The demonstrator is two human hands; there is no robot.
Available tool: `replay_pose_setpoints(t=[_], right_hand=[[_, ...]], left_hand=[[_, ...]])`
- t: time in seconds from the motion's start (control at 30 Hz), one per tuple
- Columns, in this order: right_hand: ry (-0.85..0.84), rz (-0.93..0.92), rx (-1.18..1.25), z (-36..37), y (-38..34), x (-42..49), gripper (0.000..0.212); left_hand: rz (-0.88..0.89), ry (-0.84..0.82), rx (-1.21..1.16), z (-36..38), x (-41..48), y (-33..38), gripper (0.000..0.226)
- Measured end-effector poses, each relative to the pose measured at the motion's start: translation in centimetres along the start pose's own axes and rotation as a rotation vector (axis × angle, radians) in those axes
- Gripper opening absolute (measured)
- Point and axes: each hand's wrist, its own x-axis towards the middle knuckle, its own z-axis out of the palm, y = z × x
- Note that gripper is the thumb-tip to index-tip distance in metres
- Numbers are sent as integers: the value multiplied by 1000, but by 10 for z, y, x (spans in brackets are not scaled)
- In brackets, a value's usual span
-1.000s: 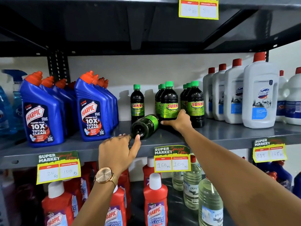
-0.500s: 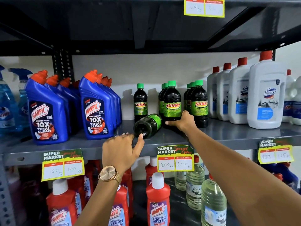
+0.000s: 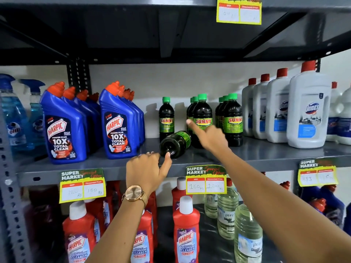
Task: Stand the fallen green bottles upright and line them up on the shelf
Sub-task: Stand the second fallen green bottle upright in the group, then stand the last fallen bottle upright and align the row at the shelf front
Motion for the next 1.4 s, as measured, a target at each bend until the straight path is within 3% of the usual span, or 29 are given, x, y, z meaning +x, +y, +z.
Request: replay_pose_setpoints(t=[0.07, 0.13, 0.2, 0.3, 0.4, 0.57, 0.67, 0.8, 0.87, 0.97, 1.03, 1.17, 1.3, 1.33, 1.4], right_hand=[[-229, 129, -60, 4, -13, -6, 109], [-409, 269, -65, 3, -29, -3, 118], [-551, 321, -57, 2, -44, 6, 116], [-609, 332, -97, 10, -51, 18, 102], [-574, 364, -1, 22, -47, 15, 70], [-458, 320, 269, 29, -27, 12, 68], [-318, 172, 390, 30, -25, 11, 74], [-160, -51, 376, 33, -35, 7, 45], [-113, -109, 335, 37, -40, 5, 50], [-71, -117, 279, 47, -46, 7, 87], [-72, -89, 246, 54, -48, 9, 92], [-146, -64, 354, 65, -44, 10, 81], [-230, -63, 436, 63, -37, 12, 27], [-214, -74, 412, 62, -35, 12, 28], [-162, -103, 303, 63, -33, 12, 54]], left_hand=[[3, -1, 12, -1, 0, 1, 55], [7, 11, 12, -3, 0, 2, 56], [16, 11, 12, -5, 1, 2, 57], [25, 0, 28, -5, 1, 1, 59], [26, 2, 32, -5, 1, 1, 60], [11, -8, 43, -2, 1, 0, 56], [11, -2, 30, -1, 0, 0, 53], [14, 31, 2, -1, 1, 0, 42], [22, 40, -4, -2, 2, 0, 39], [26, 49, 4, -2, 1, -1, 35], [26, 46, 6, -1, 2, -2, 33], [24, 42, 2, 2, 2, -3, 32], [24, 49, -7, 1, 1, -3, 30], [23, 46, -3, 2, 1, -3, 31], [22, 34, 4, 1, 1, -2, 31]])
